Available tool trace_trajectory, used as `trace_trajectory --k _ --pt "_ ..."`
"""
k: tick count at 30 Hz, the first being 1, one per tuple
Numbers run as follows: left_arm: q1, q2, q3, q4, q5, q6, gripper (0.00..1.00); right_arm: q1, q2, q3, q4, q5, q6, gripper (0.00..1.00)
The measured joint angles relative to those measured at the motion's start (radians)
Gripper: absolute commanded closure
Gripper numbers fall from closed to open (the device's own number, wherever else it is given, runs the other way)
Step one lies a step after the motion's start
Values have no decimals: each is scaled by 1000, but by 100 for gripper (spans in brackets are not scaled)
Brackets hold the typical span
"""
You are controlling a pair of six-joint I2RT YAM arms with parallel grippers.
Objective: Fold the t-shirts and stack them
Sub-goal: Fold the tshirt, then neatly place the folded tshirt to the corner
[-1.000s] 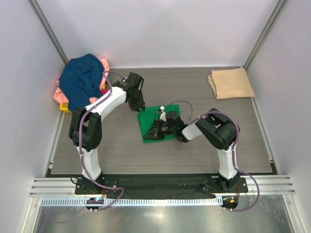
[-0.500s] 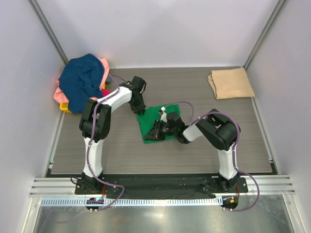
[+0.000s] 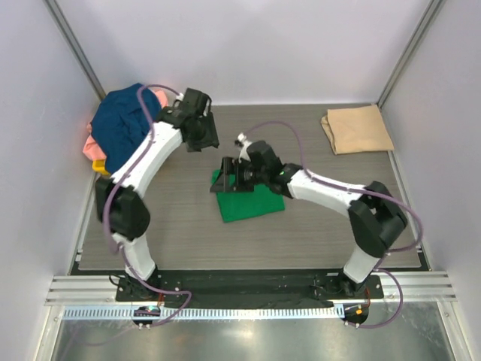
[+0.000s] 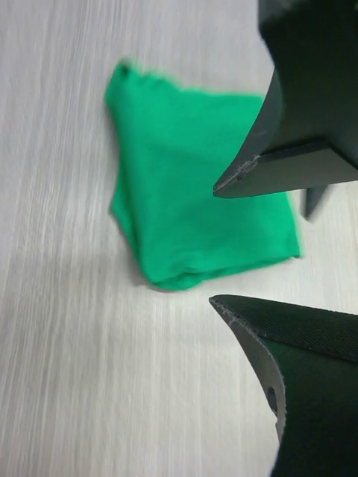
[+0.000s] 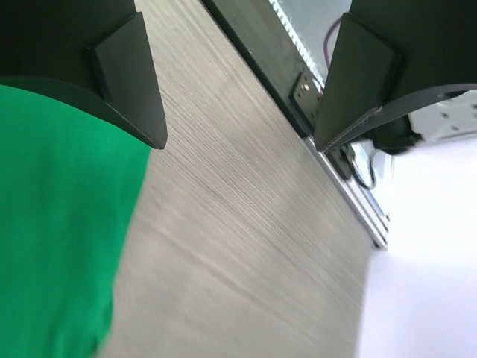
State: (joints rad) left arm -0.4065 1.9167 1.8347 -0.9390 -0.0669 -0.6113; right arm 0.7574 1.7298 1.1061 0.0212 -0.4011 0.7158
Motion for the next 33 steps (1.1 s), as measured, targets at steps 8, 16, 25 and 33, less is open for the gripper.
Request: trace_trajectory --k 8,16,25,33 --pt "-2 -607 -380 -23 -74 16 43 -189 -197 136 -257 120 -185 4" --pt "-2 -956 -846 -38 -79 13 42 -446 -53 183 -420 160 -345 3" --pt "-2 -1159 -917 -21 -137 -9 42 -508 201 282 -415 74 -428 3" --pt "-2 -1166 -917 -20 -169 -10 42 -516 312 266 -254 -87 -387 3"
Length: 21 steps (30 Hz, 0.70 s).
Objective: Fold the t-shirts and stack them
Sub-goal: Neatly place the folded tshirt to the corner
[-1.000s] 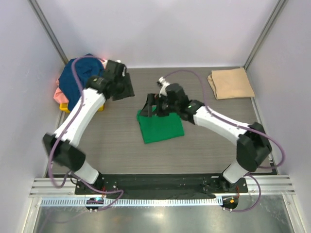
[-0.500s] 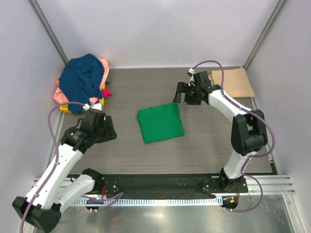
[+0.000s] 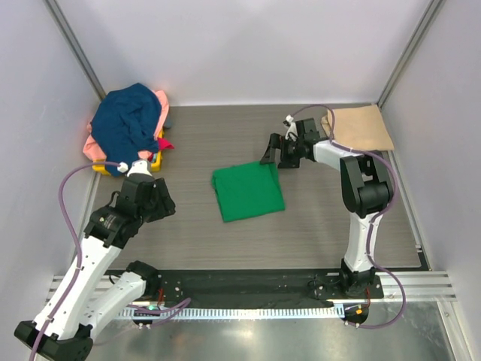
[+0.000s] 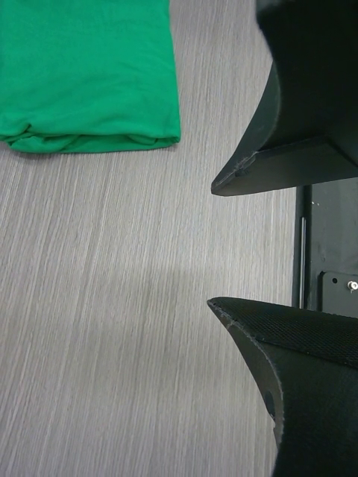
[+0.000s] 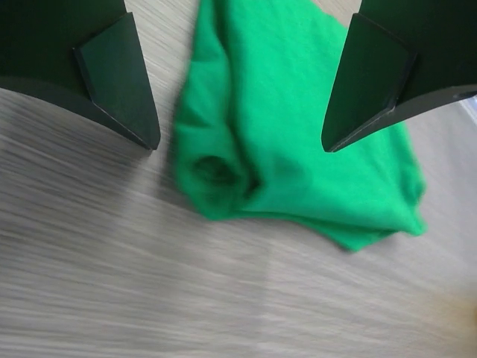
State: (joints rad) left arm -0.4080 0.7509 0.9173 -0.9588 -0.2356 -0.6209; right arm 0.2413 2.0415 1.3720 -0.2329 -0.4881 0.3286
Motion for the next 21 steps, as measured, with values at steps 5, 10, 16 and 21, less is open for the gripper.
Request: trace_trajectory --k 5,10,16,21 --pt "0 0 0 0 -9 0 42 63 -1 -77 165 -92 50 8" --pt "0 -1 0 0 -16 -1 42 103 13 -139 299 -161 113 36" --pt "0 -6 0 0 -19 -3 42 101 48 -191 368 -211 187 87" --pt "0 -7 0 0 -19 -4 42 100 47 -200 351 -231 204 99"
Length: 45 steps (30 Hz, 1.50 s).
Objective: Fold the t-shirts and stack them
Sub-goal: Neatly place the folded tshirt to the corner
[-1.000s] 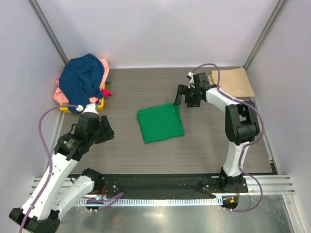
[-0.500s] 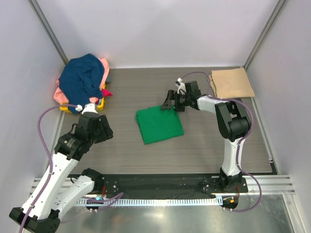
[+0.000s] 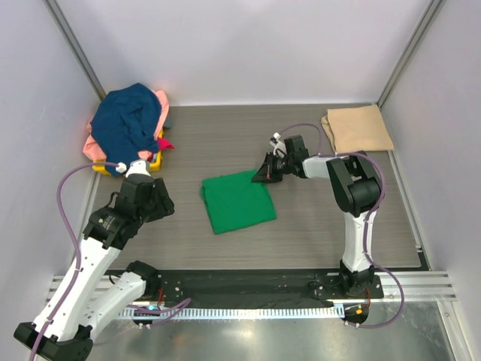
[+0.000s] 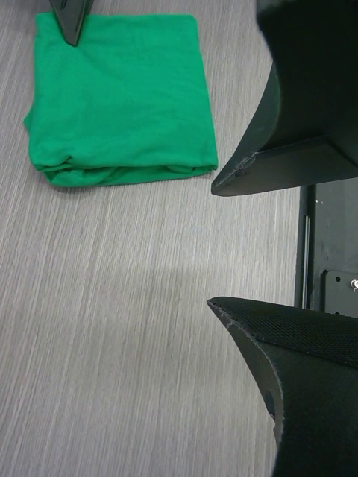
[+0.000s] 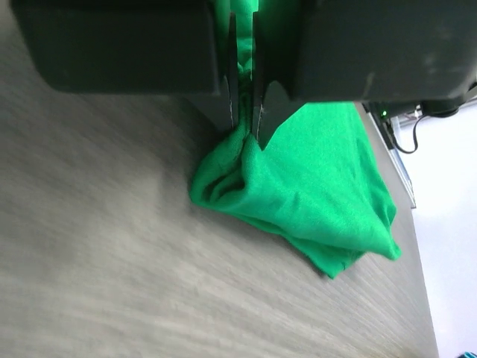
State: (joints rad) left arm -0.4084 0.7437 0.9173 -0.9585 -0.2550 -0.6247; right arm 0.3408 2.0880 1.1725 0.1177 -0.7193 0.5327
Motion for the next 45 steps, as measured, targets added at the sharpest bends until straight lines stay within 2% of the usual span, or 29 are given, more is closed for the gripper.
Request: trace_trajectory --k 3,7,11,16,21,27,30,36,45 --pt "0 -1 0 0 0 0 42 -9 -37 10 -105 26 -39 99" --pt "0 -3 0 0 0 0 42 -25 -138 99 -361 154 -172 99" --pt "0 -3 0 1 1 0 42 -51 -276 190 -529 349 -312 99" --pt "0 -2 0 4 5 1 42 -92 -428 233 -626 592 -458 99" --pt "0 -2 0 5 12 1 42 -137 -459 245 -642 813 -621 99" --pt "0 0 0 12 22 4 42 -244 -459 244 -583 911 -745 99" --pt "0 8 0 18 32 5 42 -296 -446 271 -556 933 -784 99" --pt "0 27 0 25 45 5 43 -366 -337 432 -494 922 -864 99" --pt "10 37 0 27 53 8 43 -404 -254 487 -440 858 -950 99"
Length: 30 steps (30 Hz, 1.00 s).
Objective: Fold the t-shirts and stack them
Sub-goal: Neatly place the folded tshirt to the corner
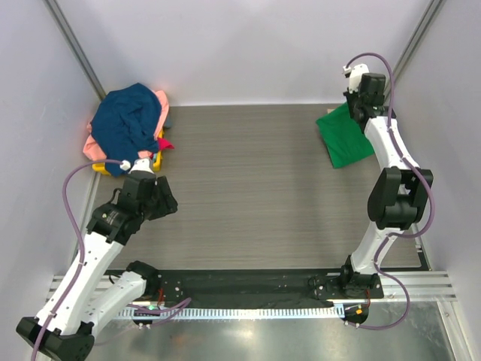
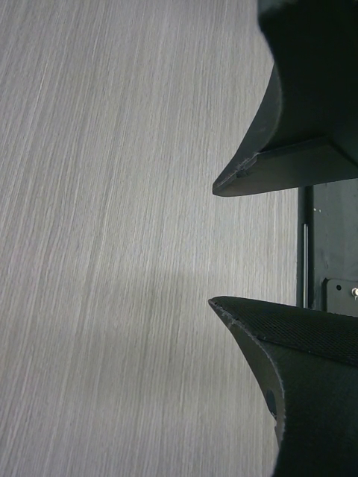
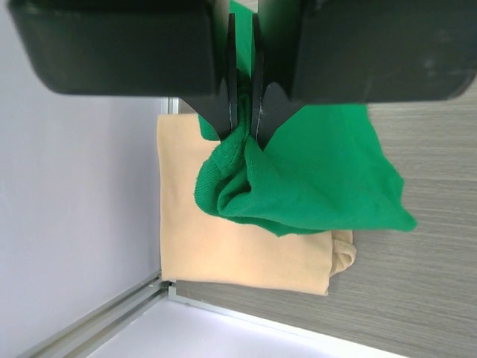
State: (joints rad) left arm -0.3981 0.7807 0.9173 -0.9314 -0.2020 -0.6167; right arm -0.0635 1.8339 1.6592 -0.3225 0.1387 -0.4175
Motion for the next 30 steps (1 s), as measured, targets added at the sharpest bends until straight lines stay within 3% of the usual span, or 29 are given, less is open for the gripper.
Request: trace_trajectory --k 10,22,30 --pt "48 21 0 8 31 14 43 -37 37 104 21 -56 17 99" --pt "58 27 0 14 39 21 43 -127 59 116 79 -150 109 99" --pt "59 29 0 15 39 23 43 -161 240 222 119 -226 129 99"
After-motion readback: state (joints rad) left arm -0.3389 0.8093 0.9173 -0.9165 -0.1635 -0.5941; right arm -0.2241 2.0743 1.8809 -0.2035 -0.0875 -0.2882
